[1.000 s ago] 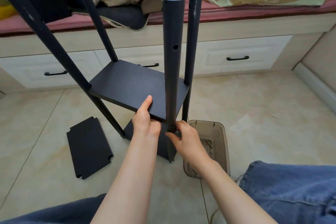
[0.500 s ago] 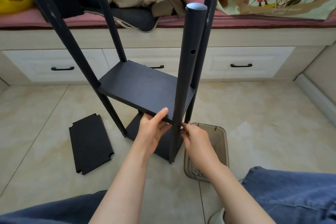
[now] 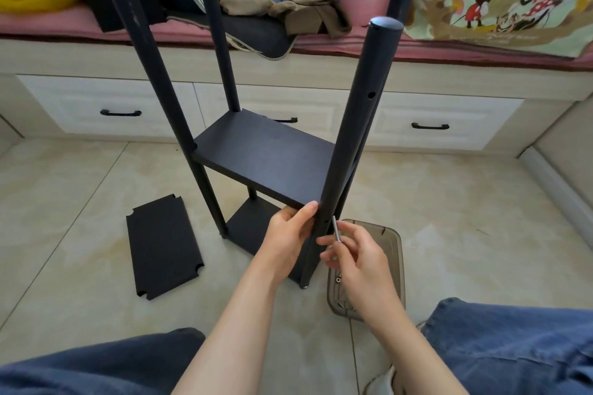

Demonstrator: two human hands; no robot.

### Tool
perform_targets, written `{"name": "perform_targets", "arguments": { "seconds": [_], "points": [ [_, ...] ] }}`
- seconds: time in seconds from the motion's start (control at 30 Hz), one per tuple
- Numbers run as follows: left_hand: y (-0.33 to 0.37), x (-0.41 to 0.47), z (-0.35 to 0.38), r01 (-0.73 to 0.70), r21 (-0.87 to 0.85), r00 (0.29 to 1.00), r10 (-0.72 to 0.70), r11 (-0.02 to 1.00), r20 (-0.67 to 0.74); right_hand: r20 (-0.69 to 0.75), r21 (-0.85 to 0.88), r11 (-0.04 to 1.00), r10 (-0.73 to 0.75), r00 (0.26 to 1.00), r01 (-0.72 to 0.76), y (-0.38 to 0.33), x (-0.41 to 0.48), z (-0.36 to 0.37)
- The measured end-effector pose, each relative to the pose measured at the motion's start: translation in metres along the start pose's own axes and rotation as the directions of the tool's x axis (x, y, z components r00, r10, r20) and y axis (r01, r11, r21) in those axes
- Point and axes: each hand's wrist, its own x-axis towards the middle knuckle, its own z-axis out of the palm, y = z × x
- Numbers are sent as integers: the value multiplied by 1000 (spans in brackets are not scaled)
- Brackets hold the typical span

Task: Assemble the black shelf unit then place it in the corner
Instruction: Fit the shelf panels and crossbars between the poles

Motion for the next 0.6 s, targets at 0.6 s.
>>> {"name": "perform_targets", "arguments": {
  "seconds": [0.6],
  "points": [
    [-2,1,0,-44,48,999,44,998,18,-26,39,999,23,999,-22,5,7,5]
  ]
}}
